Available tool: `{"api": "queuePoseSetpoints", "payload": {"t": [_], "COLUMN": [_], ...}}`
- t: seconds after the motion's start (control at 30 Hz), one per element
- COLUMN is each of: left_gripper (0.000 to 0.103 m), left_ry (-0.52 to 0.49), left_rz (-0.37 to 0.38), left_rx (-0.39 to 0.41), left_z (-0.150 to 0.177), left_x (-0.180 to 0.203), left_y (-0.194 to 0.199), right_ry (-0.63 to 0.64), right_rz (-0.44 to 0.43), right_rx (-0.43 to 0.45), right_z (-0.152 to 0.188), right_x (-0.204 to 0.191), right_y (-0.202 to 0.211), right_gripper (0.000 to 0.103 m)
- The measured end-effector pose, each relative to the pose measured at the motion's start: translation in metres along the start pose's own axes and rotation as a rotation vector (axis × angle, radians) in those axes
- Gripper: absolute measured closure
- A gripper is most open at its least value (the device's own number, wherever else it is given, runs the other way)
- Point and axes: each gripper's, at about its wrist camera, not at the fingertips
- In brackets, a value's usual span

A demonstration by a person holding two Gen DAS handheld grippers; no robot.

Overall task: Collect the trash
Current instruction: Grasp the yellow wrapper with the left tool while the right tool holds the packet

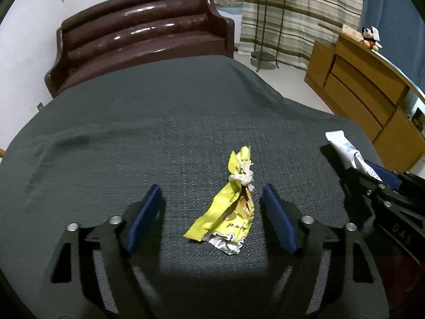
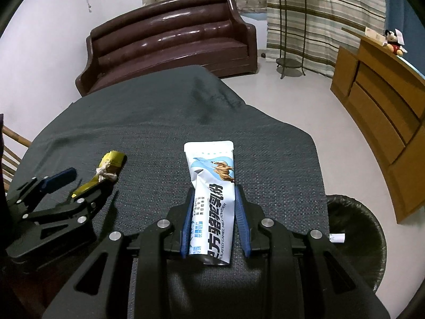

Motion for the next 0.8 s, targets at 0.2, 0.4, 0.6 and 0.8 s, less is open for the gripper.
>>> {"api": "queuePoseSetpoints", "payload": {"t": [0.2, 0.4, 0.6, 0.8], "left_gripper": [0.064, 0.073, 0.073, 0.073], "left_ry": [-0.025, -0.044, -0.022, 0.001], "left_rz": [0.031, 0.035, 0.037, 0.037], "left_rx": [-0.020, 0.003, 0.029, 0.074], "left_z": [0.005, 0.008, 0.012, 0.021], "left_x": [0.004, 0.008, 0.007, 0.007], "left_y": [-0.001, 0.004, 0.017, 0.038], "right_ry": [0.001, 0.002, 0.003, 0.005], "right_rz": [-0.006, -0.007, -0.004, -0.004], "right_rx": [0.003, 0.008, 0.013, 0.030], "right_z": [0.003, 0.006, 0.009, 0.015], "right_x": [0.002, 0.002, 0.000, -0.003], "right_y": [0.002, 0.004, 0.007, 0.019], "right_gripper": [0.073, 0.073, 0.073, 0.073]}}
Point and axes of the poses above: each gripper's, at about its wrist camera, not at the fingertips, and y roughly against the way its jaws point, x to its right, z to its underside, and after that the axes turned 12 degrees about y, right-handed
